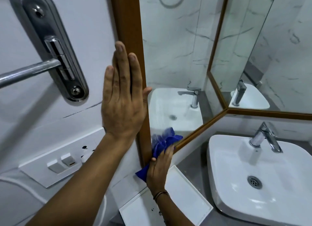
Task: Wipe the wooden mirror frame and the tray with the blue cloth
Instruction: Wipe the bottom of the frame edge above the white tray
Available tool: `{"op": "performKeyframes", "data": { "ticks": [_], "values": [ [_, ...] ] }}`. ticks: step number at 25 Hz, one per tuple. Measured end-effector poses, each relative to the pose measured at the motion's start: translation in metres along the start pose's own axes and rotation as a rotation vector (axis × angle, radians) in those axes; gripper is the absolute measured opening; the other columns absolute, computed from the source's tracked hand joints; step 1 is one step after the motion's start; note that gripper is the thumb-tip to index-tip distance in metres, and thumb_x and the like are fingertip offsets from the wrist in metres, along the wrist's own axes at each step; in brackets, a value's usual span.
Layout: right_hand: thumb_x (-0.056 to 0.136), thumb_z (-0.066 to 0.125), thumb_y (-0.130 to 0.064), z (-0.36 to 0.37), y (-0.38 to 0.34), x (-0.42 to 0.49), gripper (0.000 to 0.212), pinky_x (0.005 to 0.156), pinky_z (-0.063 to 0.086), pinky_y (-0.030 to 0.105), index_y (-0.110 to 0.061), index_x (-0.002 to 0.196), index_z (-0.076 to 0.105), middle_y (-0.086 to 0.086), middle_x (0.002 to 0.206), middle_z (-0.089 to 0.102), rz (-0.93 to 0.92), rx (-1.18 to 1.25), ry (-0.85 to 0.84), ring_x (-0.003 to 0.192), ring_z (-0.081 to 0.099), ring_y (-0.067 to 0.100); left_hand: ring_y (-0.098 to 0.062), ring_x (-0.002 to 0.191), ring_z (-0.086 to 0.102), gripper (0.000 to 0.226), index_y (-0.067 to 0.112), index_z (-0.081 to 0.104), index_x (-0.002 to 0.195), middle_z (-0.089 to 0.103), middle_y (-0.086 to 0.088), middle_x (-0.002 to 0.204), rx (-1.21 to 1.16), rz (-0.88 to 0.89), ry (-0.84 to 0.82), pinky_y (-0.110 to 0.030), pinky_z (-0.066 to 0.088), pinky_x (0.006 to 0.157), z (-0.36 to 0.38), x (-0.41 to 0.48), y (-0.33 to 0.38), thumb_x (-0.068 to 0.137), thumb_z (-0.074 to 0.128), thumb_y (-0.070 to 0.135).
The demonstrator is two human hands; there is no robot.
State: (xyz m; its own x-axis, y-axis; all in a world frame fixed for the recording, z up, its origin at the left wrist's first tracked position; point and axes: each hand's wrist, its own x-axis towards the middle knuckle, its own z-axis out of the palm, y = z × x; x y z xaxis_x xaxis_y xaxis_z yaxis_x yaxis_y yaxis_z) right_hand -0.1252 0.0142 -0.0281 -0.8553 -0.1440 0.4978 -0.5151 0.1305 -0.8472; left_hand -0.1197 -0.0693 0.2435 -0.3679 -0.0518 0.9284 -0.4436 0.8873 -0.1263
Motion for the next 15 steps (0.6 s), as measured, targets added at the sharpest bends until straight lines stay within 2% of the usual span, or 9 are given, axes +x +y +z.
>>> {"op": "performKeyframes", "data": {
  "ticks": [1, 3, 5, 7, 10, 12, 13, 15],
  "values": [
    [0.117, 0.027, -0.061, -0.003, 0.011, 0.013, 0.065, 0.140, 0.020, 0.063, -0.049, 0.175, 0.001, 0.014, 0.186, 0.015, 0.134, 0.041, 0.071, 0.174, 0.020, 0.037, -0.026, 0.171, -0.012, 0.079, 0.006, -0.015, 0.173, -0.011, -0.019, 0.184, 0.044, 0.007, 0.019, -0.041, 0.002, 0.142, 0.002, -0.005, 0.002, 0.123, 0.026, 0.051],
    [0.120, 0.035, -0.037, -0.013, 0.024, 0.071, 0.061, 0.137, 0.026, 0.064, -0.022, 0.177, 0.021, 0.020, 0.182, 0.031, 0.439, 0.074, 0.250, 0.169, 0.033, 0.042, -0.025, 0.169, -0.016, 0.079, 0.006, -0.017, 0.172, -0.002, -0.022, 0.178, 0.044, 0.035, 0.009, -0.038, -0.002, 0.142, 0.006, -0.011, 0.005, 0.122, 0.023, 0.053],
    [0.124, 0.034, -0.025, -0.025, 0.033, 0.121, 0.055, 0.137, 0.026, 0.060, -0.010, 0.176, 0.026, 0.019, 0.181, 0.035, 0.604, 0.118, 0.369, 0.166, 0.037, 0.043, -0.025, 0.169, -0.016, 0.081, 0.005, -0.019, 0.171, -0.001, -0.023, 0.176, 0.011, 0.042, 0.006, -0.039, -0.001, 0.142, 0.008, -0.014, 0.007, 0.122, 0.023, 0.054],
    [0.123, 0.031, -0.032, -0.019, 0.023, 0.112, 0.058, 0.140, 0.019, 0.058, -0.014, 0.177, 0.022, 0.013, 0.185, 0.028, 0.592, 0.168, 0.346, 0.170, 0.030, 0.038, -0.027, 0.169, -0.017, 0.083, 0.004, -0.019, 0.171, -0.003, -0.023, 0.176, 0.010, 0.048, 0.009, -0.040, 0.000, 0.142, 0.012, -0.013, 0.004, 0.122, 0.025, 0.054],
    [0.112, 0.030, -0.048, 0.010, 0.000, 0.046, 0.070, 0.143, 0.011, 0.057, -0.025, 0.177, 0.016, 0.004, 0.188, 0.016, 0.538, 0.200, 0.214, 0.175, 0.015, 0.028, -0.027, 0.169, -0.016, 0.083, 0.004, -0.019, 0.171, -0.004, -0.023, 0.177, 0.021, 0.022, 0.002, -0.041, 0.001, 0.142, 0.009, -0.013, 0.003, 0.122, 0.026, 0.054],
    [0.111, 0.030, -0.055, 0.017, -0.005, 0.036, 0.065, 0.143, 0.011, 0.059, -0.037, 0.173, 0.015, -0.002, 0.189, 0.012, 0.529, 0.240, 0.250, 0.175, 0.012, 0.024, -0.027, 0.170, -0.015, 0.082, 0.004, -0.018, 0.172, -0.013, -0.023, 0.182, 0.005, 0.034, 0.008, -0.041, 0.001, 0.142, 0.008, -0.014, 0.003, 0.122, 0.025, 0.053],
    [0.112, 0.028, -0.062, 0.017, -0.007, 0.035, 0.064, 0.143, 0.009, 0.060, -0.045, 0.172, 0.011, -0.007, 0.189, 0.007, 0.467, 0.218, 0.231, 0.176, 0.008, 0.025, -0.028, 0.170, -0.013, 0.080, 0.004, -0.016, 0.172, -0.021, -0.020, 0.183, -0.022, 0.036, 0.004, -0.041, 0.002, 0.142, 0.006, -0.014, 0.003, 0.122, 0.025, 0.051],
    [0.114, 0.019, -0.070, 0.013, -0.011, 0.021, 0.063, 0.141, 0.006, 0.065, -0.057, 0.173, 0.000, -0.020, 0.188, -0.006, 0.170, 0.119, 0.108, 0.177, 0.001, 0.036, -0.029, 0.172, -0.006, 0.075, 0.005, -0.012, 0.174, -0.025, -0.014, 0.181, -0.096, 0.051, 0.024, -0.041, 0.005, 0.142, 0.006, -0.017, 0.004, 0.123, 0.024, 0.047]
  ]
}}
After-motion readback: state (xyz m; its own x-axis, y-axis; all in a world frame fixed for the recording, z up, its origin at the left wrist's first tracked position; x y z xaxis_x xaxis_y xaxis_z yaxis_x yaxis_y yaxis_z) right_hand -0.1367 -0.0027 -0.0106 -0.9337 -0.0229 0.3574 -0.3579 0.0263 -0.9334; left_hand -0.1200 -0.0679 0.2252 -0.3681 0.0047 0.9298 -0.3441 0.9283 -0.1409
